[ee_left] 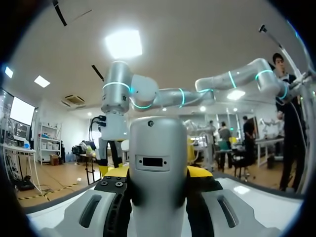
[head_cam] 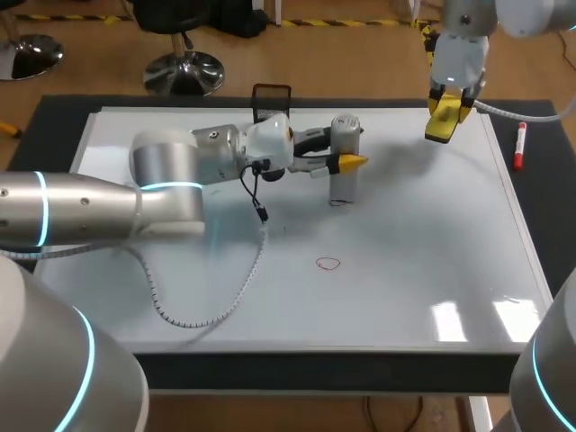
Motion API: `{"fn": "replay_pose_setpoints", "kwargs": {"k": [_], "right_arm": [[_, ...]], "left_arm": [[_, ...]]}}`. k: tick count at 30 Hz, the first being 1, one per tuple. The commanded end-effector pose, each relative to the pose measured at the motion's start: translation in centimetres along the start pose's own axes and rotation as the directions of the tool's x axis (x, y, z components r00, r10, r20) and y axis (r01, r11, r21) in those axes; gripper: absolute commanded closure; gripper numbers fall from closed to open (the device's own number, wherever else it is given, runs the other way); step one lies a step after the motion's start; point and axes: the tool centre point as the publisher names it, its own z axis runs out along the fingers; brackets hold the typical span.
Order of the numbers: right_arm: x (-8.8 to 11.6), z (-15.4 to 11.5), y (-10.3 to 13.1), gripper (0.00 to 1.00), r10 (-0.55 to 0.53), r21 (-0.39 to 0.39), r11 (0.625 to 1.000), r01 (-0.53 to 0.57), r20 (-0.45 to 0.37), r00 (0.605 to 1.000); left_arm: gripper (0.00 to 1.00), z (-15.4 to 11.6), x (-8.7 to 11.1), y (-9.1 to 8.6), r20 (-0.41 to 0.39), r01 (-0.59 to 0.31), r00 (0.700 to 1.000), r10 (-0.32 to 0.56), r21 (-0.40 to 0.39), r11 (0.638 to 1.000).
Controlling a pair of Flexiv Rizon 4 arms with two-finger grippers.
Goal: Pick up the inspection probe, press it on each red-marked spot on the whiteboard one by one, put down the probe, pick up the eraser, and wipe off all the red marks.
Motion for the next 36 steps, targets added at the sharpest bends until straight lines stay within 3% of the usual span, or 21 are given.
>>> {"fn": "replay_pose_setpoints", "kwargs": {"k": [1,36], "right_arm": [[0.0,-0.1,-0.1,1.00,-0.002,0.000,1.000,0.002,-0.004,1.000],[0.0,-0.1,-0.1,1.00,-0.002,0.000,1.000,0.002,-0.004,1.000]], "left_arm": [[1.00,0.0,-0.2,0.5,0.001,0.000,1.000,0.000,0.002,1.000],[1.00,-0.5,-0.2,1.7,0.017,0.032,0.999,-0.032,-0.023,0.999]]}}
